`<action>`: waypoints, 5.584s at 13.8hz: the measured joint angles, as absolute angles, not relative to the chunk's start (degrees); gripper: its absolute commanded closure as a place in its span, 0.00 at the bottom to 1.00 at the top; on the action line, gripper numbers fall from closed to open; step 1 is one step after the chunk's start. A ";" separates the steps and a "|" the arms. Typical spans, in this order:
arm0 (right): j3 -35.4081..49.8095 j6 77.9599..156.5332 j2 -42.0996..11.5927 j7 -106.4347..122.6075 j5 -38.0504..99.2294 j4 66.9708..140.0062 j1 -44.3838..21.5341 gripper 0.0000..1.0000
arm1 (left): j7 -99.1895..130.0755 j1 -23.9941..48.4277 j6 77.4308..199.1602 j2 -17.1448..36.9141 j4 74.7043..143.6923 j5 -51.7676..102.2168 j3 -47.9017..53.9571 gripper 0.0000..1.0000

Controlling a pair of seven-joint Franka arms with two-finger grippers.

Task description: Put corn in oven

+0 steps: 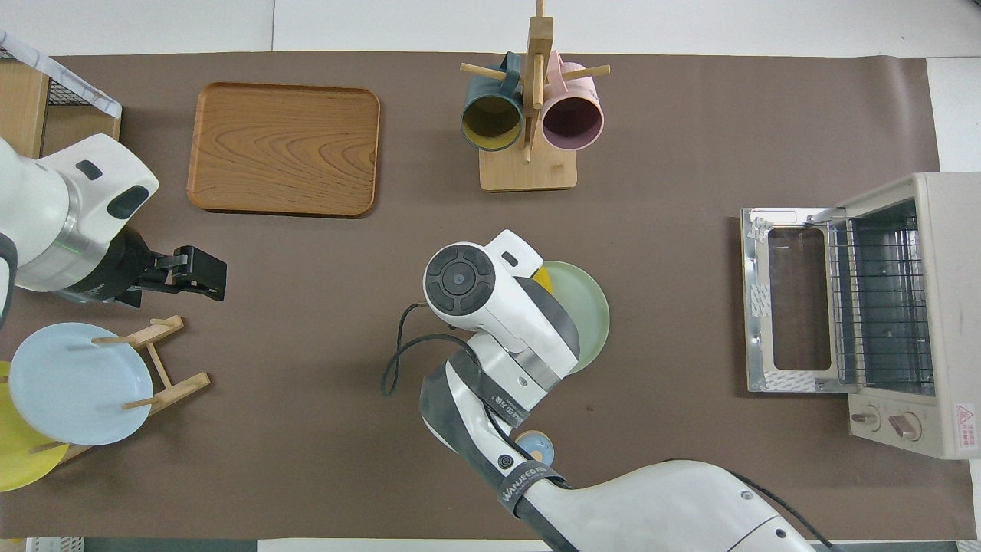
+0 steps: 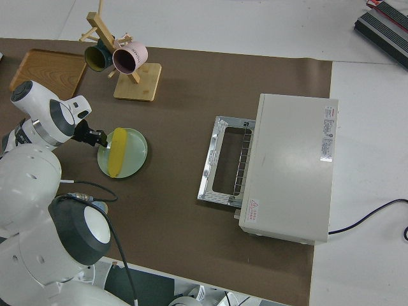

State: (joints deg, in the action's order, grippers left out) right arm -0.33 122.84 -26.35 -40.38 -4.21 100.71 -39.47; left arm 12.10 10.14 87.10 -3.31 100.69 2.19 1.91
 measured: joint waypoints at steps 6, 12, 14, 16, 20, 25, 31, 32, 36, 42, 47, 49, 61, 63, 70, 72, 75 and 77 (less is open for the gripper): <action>-0.38 121.66 -25.13 -40.38 -4.23 102.80 -39.48 1.00 | 11.71 10.10 87.39 -1.66 94.76 1.95 1.52 0.00; -0.96 105.79 -23.58 -37.65 -9.80 95.78 -37.96 1.00 | 11.55 10.10 87.19 -0.79 94.97 1.95 1.56 0.00; -1.49 101.30 -22.14 -33.28 -10.35 94.07 -34.16 1.00 | 11.55 10.10 87.19 -0.80 95.15 1.95 1.62 0.00; -1.61 98.21 -19.32 -28.04 -10.40 94.58 -28.18 1.00 | 11.54 10.10 87.19 -0.80 95.16 2.09 1.67 0.00; -1.77 96.75 -12.66 -21.02 -11.72 102.46 -19.85 1.00 | 11.54 10.10 87.21 -0.80 95.16 2.60 1.70 0.00; -1.81 97.05 -9.41 -10.22 -15.08 108.01 -11.06 1.00 | 11.54 10.10 87.21 -0.80 95.16 2.62 1.70 0.00; -1.86 101.90 -8.58 -0.44 -15.35 111.94 -1.78 1.00 | 11.55 10.10 87.17 -0.80 95.16 2.62 1.69 0.00; -1.85 103.21 -8.17 -0.14 -15.37 113.10 -1.43 1.00 | 11.55 10.10 87.17 -0.82 95.16 2.62 1.66 0.00; -1.83 107.01 -6.78 0.29 -15.39 116.44 0.16 1.00 | 11.55 10.10 87.17 -0.82 95.16 2.62 1.66 0.00; -1.68 107.93 -6.47 0.29 -15.36 117.29 0.26 0.71 | 11.55 10.10 87.17 -0.82 95.16 2.62 1.63 0.00; -1.34 107.69 -6.31 0.33 -15.36 115.97 0.22 0.64 | 11.55 10.09 87.17 -0.85 95.15 2.62 1.59 0.00; -0.31 105.59 -6.22 0.33 -15.03 113.28 -0.50 0.88 | 11.55 10.09 87.17 -0.85 95.15 2.62 1.59 0.00; 0.27 119.91 -13.41 -12.96 -12.79 118.92 -7.78 1.00 | 11.55 9.95 87.23 -0.85 95.10 2.62 1.48 0.00; 0.20 121.22 -13.53 -12.96 -12.81 120.36 -6.88 1.00 | 11.55 9.94 87.24 -0.85 95.10 2.62 1.48 0.00; 0.95 118.16 -13.34 -12.63 -18.63 120.15 -6.74 1.00 | 11.55 9.38 87.25 -0.85 95.08 2.62 1.57 0.00; 1.11 113.86 -13.08 -10.26 -18.91 117.89 -7.18 1.00 | 11.55 9.38 87.25 -0.85 95.06 2.62 1.59 0.00; 1.24 103.59 -9.90 -2.55 -18.71 112.57 -6.22 1.00 | 11.55 9.38 87.25 -0.86 95.05 2.62 1.61 0.00; 0.98 99.87 -6.00 3.42 -18.84 110.82 -3.28 1.00 | 11.55 9.37 87.25 -0.86 95.04 2.62 1.62 0.00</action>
State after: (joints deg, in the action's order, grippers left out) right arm 0.98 99.87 -6.00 3.42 -18.84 110.82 -3.28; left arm 11.55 9.37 87.25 -0.86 95.04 2.62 1.62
